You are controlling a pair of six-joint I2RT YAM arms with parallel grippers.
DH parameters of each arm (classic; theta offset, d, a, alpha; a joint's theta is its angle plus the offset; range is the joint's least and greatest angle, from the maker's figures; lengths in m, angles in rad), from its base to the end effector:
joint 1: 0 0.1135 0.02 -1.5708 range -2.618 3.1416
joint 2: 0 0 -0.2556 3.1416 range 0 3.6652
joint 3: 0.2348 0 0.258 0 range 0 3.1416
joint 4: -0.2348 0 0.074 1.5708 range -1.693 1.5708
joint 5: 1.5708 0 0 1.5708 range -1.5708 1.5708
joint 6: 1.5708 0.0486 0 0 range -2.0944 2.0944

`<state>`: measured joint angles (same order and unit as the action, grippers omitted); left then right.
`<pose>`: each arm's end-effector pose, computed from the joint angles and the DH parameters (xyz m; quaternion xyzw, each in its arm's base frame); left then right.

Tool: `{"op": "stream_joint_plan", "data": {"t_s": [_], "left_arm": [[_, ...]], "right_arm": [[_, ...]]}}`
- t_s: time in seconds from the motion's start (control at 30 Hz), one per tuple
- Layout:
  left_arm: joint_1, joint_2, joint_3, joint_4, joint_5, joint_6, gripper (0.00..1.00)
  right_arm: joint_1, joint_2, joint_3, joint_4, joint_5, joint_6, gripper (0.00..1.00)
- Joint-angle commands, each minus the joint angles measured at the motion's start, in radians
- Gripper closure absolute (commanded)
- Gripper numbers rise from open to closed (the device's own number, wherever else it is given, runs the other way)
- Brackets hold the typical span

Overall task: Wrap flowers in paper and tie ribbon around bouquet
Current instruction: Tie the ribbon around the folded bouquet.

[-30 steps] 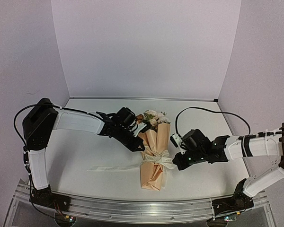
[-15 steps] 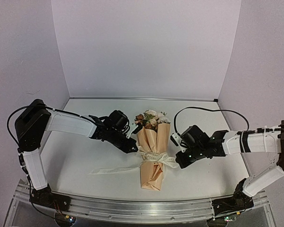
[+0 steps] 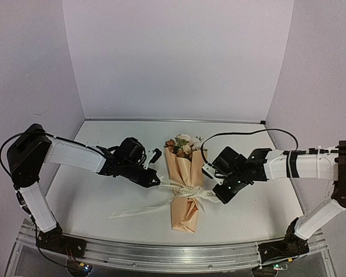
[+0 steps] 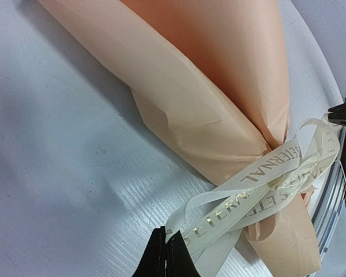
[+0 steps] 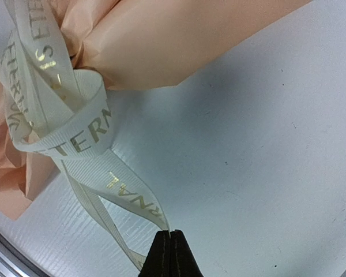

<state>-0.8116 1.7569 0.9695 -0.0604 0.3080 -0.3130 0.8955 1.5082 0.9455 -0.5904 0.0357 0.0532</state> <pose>0.2416 -0.2760 0.1390 0.2806 0.8823 -0.3077 0.2192 0.1876 0.2315 0.1735 -0.3965 0.8942 0.0792 0.1924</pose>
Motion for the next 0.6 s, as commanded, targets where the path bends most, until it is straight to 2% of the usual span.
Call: {"op": "stream_joint_plan", "data": {"t_s": [0.0, 0.3, 0.57], "left_arm": [[0.014, -0.062, -0.036, 0.083, -0.027, -0.036, 1.00], [0.052, -0.115, -0.103, 0.124, -0.043, -0.061, 1.00], [0.065, -0.125, -0.124, 0.151, 0.001, -0.063, 1.00]], "right_arm": [[0.027, 0.055, 0.079, -0.082, 0.063, -0.090, 1.00], [0.038, 0.129, 0.120, -0.102, 0.137, -0.133, 1.00], [0.037, 0.123, 0.090, -0.064, 0.126, -0.123, 1.00]]}}
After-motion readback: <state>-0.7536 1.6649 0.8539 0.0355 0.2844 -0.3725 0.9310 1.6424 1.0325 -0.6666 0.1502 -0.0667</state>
